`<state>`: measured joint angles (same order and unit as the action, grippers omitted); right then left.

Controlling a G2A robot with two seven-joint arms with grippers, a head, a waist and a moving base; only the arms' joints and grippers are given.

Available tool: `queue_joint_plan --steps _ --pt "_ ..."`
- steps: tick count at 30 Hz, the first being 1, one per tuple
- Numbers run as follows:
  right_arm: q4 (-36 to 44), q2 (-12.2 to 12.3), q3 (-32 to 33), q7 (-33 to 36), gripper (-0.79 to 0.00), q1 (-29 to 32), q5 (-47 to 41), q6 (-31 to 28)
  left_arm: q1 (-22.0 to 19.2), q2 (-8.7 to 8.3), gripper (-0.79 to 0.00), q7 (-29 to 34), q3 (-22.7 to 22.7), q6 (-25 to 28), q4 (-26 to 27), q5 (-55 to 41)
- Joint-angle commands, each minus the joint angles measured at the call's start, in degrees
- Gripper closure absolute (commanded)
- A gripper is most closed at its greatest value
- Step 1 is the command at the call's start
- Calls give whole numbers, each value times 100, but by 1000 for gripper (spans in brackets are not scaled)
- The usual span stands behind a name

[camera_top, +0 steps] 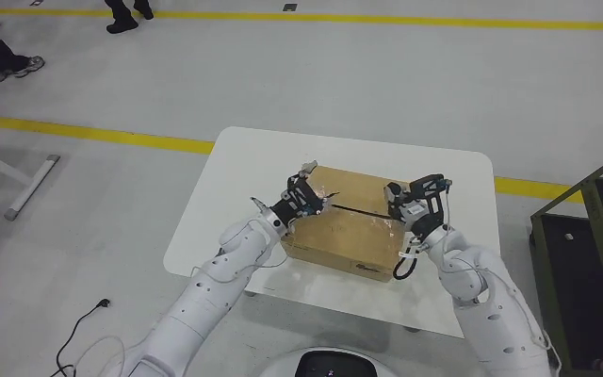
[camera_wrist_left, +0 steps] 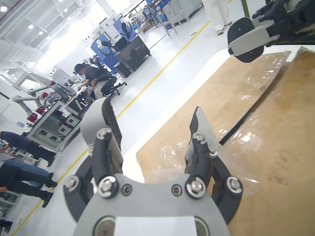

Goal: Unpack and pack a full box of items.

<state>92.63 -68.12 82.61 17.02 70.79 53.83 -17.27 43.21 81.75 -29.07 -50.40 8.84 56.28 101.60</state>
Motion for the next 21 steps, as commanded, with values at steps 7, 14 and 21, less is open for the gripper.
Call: queue_joint_plan --steps 7,14,21 --pt "269 85 490 31 0 280 -114 -259 -50 47 -785 -46 35 135 47 -58" --pt "265 135 538 -21 -219 263 -260 -1036 105 -61 -785 219 -506 221 533 -468" --pt "46 170 231 -19 -551 3 -190 -2083 628 -301 -785 951 -1248 495 1315 -425"
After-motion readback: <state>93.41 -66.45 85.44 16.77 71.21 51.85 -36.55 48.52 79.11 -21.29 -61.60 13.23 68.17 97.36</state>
